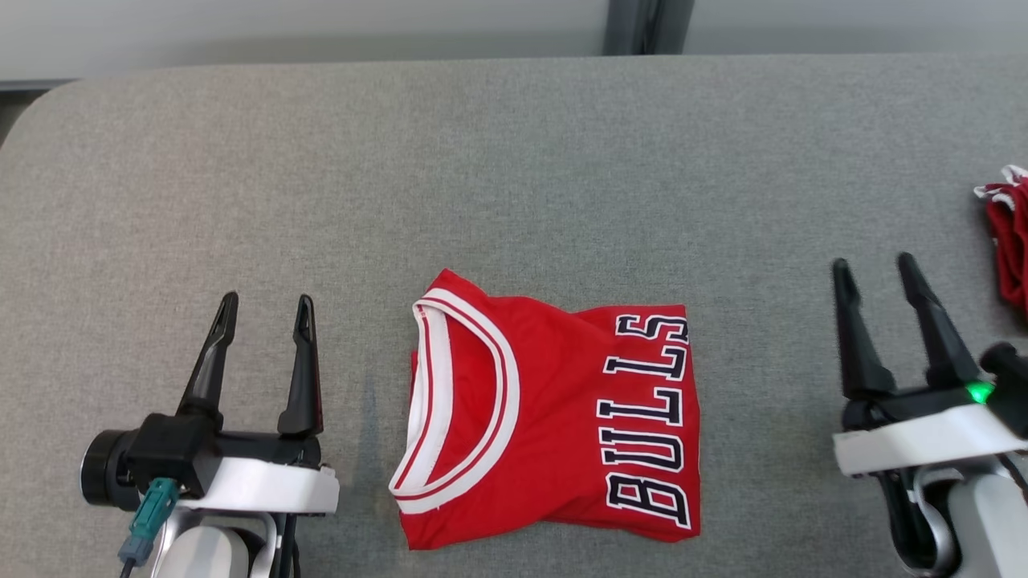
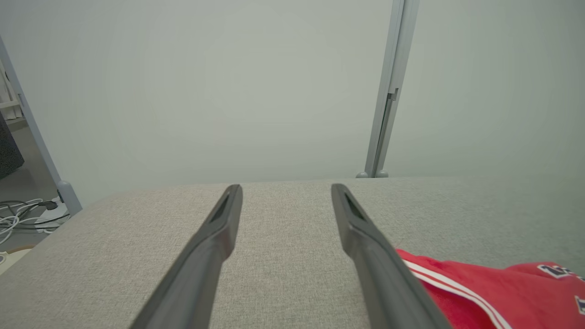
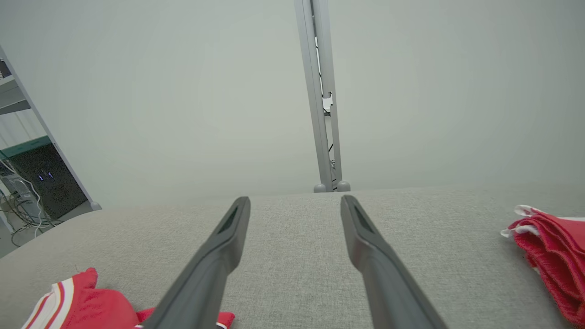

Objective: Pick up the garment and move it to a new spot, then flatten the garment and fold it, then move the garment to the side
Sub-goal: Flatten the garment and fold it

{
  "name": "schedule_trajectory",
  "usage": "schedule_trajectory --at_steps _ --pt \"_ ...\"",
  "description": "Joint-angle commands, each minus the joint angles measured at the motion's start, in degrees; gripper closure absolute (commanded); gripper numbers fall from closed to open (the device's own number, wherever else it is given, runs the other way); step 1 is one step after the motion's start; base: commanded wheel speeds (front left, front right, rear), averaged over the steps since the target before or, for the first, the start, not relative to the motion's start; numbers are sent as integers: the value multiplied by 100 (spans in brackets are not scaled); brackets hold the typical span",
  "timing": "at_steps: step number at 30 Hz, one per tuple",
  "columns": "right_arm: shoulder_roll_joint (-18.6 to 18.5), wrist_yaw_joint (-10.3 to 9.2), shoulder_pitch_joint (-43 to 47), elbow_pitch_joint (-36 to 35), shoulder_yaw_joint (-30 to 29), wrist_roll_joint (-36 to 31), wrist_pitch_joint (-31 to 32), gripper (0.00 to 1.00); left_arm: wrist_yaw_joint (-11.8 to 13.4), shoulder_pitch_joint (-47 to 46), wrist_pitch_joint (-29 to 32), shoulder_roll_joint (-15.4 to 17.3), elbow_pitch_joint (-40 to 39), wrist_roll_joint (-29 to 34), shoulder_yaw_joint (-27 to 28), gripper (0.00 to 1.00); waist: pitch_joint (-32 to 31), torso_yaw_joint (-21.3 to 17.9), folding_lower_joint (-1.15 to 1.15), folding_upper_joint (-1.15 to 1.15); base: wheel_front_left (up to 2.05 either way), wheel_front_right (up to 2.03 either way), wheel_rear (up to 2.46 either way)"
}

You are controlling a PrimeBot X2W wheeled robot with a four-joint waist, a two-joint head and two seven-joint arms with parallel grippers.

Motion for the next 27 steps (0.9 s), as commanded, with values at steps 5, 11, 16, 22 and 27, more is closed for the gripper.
schedule_trajectory --at_steps 5,11,16,22,27 --pt "61 1 364 -105 -337 -171 78 0 17 248 -8 63 -23 44 51 0 -262 -73 0 0 0 0 0" --pt "125 1 772 -311 -554 -405 261 0 -15 495 24 144 130 78 -34 0 -583 -91 0 0 0 0 0" --pt "160 1 1105 -579 -662 -577 473 0 20 639 78 164 207 60 -72 0 -766 -90 0 0 0 0 0" --pt "193 1 1369 -816 -688 -731 637 0 47 771 126 191 262 23 -81 0 -927 -102 0 0 0 0 0" --pt "228 1 1530 -994 -702 -775 778 0 67 837 150 214 290 -14 -81 0 -1019 -130 0 0 0 0 0"
